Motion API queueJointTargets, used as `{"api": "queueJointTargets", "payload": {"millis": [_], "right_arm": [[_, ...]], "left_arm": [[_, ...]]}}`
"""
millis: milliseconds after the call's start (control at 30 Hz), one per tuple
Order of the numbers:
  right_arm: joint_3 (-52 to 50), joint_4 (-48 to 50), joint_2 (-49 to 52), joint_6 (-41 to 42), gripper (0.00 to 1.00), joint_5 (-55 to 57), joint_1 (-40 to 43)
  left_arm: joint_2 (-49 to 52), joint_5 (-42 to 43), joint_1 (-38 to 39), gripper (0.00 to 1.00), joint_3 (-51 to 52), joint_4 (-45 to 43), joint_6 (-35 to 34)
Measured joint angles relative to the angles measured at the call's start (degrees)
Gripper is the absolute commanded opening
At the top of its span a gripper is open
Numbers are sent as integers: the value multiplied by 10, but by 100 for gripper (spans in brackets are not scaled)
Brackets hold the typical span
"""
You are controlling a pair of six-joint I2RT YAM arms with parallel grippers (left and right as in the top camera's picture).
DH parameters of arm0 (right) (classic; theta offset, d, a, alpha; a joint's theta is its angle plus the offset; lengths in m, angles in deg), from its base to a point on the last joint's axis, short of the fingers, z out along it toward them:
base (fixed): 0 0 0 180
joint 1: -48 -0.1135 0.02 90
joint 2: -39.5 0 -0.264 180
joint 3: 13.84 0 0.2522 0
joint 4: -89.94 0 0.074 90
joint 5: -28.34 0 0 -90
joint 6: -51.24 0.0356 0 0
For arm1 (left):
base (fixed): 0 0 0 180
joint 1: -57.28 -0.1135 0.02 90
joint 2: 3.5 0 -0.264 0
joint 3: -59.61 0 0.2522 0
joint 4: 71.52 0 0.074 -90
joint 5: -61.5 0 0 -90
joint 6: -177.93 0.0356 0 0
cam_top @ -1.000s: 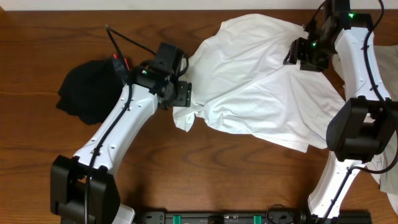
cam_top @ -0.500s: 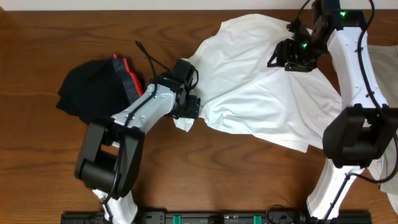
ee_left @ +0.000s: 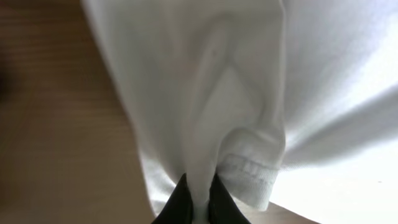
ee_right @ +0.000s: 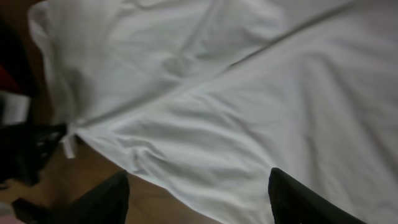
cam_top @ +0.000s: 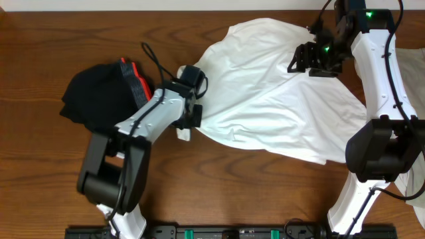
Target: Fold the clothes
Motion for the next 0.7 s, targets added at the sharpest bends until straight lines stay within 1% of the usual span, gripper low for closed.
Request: {"api": "queueJointTargets", "payload": {"millis": [67, 133, 200, 267, 400, 500, 533, 567, 700], "right_arm": [[-5, 1, 0, 0, 70, 10, 0], [-22, 3, -1, 0, 66, 23, 0], [-50, 11, -3, 2, 59, 37, -1], [-92, 22, -3, 9, 48, 55, -3], [-200, 59, -3, 20, 37, 73, -17], [-276, 88, -3, 18, 25, 71, -36], [-296, 98, -3, 17, 21, 70, -44], [-317, 111, -3, 17, 20, 69, -52], [-388, 179, -6, 38, 7, 68, -83]], "left_arm": [[-18, -24, -13, 6, 0, 7, 0], [-37, -43, -31, 6, 0, 7, -2], [-49, -55, -47, 6, 0, 8, -2], [-53, -64, -64, 6, 0, 9, -2], [-53, -70, -83, 6, 0, 12, -2], [-53, -70, -84, 6, 0, 13, -2], [-53, -70, -83, 6, 0, 13, -2], [-53, -70, -83, 7, 0, 13, -2], [-53, -70, -83, 7, 0, 13, -2]]}}
